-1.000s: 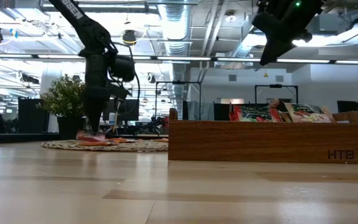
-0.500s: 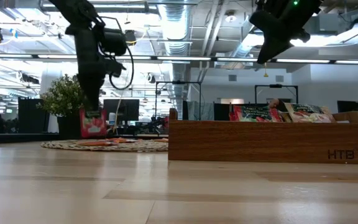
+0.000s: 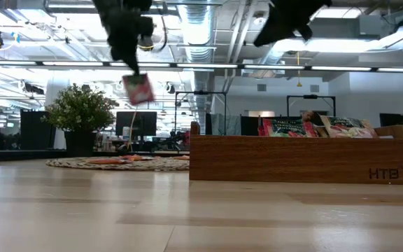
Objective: Pick & Place Tea
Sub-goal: Put the red tea bag into the middle slot of the wooden organizer
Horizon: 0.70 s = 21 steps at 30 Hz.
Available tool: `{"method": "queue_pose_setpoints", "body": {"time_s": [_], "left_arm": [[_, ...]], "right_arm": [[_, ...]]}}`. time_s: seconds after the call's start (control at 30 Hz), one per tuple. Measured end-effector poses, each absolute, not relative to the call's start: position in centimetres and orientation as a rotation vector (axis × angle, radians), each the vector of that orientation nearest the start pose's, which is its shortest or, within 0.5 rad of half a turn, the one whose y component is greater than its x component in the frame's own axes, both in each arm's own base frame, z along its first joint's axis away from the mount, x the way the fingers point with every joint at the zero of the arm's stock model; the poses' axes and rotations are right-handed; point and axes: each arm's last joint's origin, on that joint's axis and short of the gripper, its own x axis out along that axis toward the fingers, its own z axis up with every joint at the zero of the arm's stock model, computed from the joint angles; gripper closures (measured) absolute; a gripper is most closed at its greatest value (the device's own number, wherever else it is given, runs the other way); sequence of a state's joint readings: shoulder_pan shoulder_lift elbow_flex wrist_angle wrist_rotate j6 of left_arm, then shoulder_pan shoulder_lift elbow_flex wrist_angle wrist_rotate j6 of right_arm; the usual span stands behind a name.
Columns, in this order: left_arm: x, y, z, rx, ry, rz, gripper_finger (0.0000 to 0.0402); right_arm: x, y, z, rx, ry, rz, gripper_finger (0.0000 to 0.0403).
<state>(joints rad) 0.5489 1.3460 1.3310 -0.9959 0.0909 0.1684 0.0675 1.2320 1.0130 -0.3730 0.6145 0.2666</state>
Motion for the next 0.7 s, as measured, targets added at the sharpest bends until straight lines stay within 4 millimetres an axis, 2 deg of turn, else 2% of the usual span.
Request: {"method": "queue_pose_setpoints", "body": {"time_s": [0.1, 0.27, 0.4, 0.53, 0.7], "left_arm": [[22.9, 12.3, 35.6, -0.138, 0.930, 0.300, 0.0401], [23.7, 10.5, 37.8, -0.102, 0.859, 0.249, 0.0401], [24.3, 9.1, 38.6, -0.086, 0.826, 0.206, 0.0401], [25.0, 8.0, 38.9, -0.078, 0.788, 0.171, 0.0401], [25.9, 7.0, 38.9, -0.076, 0.760, 0.139, 0.0401]], "right_arm": [[26.6, -0.7, 31.3, 0.049, 0.440, -0.554, 0.0379], [27.1, -2.7, 32.1, 0.087, 0.371, -0.429, 0.0330], [27.3, -4.4, 32.8, 0.072, 0.303, -0.353, 0.0282], [28.5, -5.8, 32.2, 0.081, 0.271, -0.282, 0.0241], [31.6, -6.8, 30.8, 0.062, 0.286, -0.187, 0.0209]]}}
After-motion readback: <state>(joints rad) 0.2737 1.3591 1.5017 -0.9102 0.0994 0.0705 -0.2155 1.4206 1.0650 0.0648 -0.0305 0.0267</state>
